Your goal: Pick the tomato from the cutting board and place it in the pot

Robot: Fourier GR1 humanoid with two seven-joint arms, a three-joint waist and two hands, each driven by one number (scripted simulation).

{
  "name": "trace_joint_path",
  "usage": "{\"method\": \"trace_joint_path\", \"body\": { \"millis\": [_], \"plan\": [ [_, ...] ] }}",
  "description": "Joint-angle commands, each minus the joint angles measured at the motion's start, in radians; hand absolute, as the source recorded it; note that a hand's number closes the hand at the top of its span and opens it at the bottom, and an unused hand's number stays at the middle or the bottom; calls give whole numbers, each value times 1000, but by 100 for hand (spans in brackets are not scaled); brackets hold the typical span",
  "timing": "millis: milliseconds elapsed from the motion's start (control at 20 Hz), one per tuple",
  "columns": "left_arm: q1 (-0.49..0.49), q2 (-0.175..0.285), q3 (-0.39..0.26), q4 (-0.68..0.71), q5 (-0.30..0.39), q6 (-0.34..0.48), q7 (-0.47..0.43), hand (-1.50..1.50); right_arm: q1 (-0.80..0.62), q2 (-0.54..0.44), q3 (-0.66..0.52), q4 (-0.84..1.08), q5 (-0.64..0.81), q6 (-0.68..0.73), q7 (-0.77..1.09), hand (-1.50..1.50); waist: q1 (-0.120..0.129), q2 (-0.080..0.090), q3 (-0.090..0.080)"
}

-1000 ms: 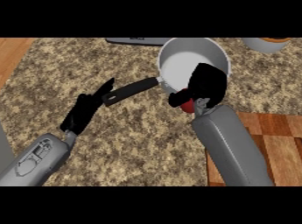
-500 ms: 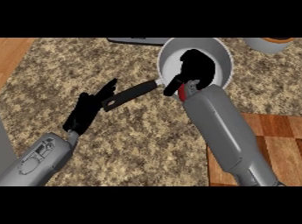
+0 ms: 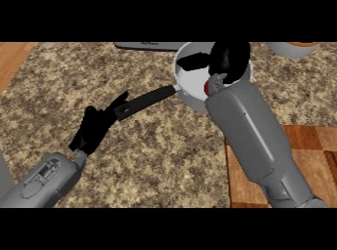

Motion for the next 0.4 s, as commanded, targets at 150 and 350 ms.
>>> {"method": "trace_joint_path", "body": {
  "millis": [150, 350],
  "plan": [
    [133, 25, 39, -18, 45, 9, -45, 0, 36, 3, -42, -69, 43, -310, -18, -150, -56, -10, -20],
    [175, 27, 35, -65, 34, 40, -38, 0, 118, 3, -3, -156, 35, -380, -32, -150, -67, -13, -20]
  ]
}}
